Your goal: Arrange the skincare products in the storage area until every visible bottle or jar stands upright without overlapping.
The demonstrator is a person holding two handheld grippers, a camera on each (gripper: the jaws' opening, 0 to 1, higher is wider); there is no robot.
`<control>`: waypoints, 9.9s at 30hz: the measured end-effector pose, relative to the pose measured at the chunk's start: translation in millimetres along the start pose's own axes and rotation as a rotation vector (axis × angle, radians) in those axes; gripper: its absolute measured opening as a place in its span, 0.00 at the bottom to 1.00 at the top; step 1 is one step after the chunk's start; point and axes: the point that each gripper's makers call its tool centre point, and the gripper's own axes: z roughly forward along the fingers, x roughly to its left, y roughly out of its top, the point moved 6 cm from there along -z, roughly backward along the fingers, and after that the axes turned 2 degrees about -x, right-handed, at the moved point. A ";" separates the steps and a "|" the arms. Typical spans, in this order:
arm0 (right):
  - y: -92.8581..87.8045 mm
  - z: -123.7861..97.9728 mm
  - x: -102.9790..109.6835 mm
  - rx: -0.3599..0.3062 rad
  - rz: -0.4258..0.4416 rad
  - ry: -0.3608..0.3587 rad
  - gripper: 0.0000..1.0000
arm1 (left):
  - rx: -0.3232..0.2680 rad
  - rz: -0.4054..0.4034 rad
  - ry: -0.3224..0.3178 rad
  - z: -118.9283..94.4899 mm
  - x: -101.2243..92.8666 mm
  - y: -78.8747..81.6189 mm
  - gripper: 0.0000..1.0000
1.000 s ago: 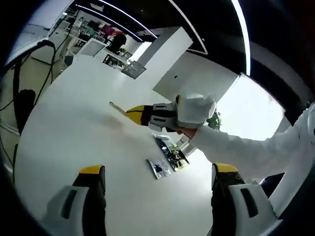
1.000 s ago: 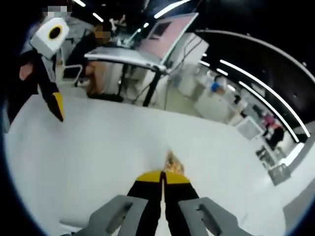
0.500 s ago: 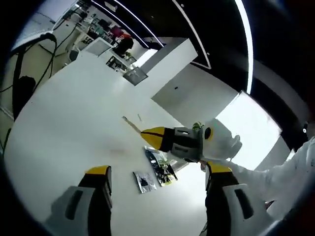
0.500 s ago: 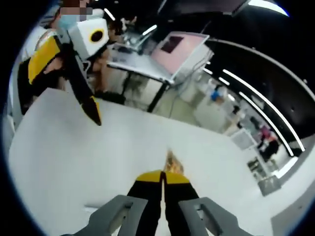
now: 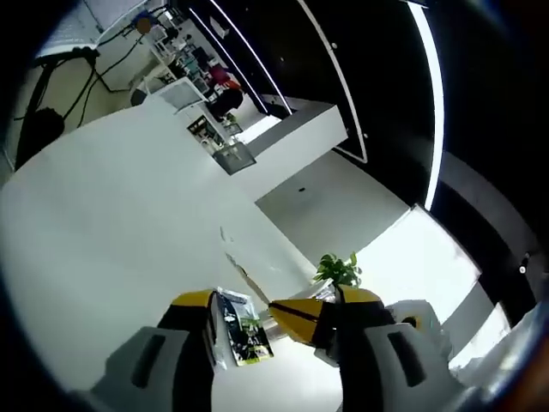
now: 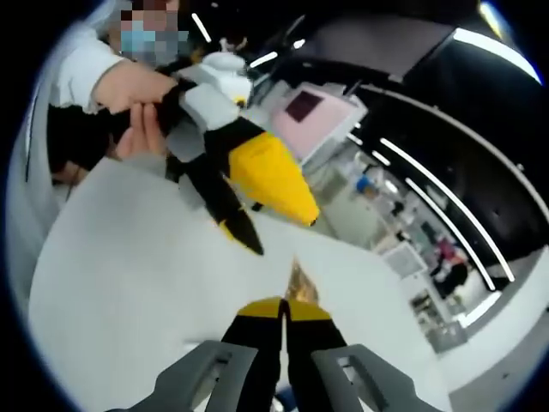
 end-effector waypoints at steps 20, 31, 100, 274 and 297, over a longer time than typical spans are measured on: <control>7.3 -49.1 16.5 0.046 -0.083 -0.094 0.00 | -0.033 -0.038 0.066 30.3 -27.5 -36.4 0.05; 2.2 -70.6 21.7 0.048 -0.043 -0.115 0.00 | 0.002 0.007 0.036 32.9 -45.2 -51.4 0.00; -15.6 -97.4 12.3 -0.177 0.904 0.010 0.00 | 0.163 0.252 -0.244 -6.9 -64.1 -33.8 0.00; -125.3 -6.9 7.0 0.241 0.803 -0.094 0.29 | 0.384 0.405 0.169 77.7 71.9 -57.9 0.06; -108.9 -40.5 11.9 0.215 0.741 -0.094 0.51 | 0.426 0.596 0.092 54.7 36.4 -64.3 0.40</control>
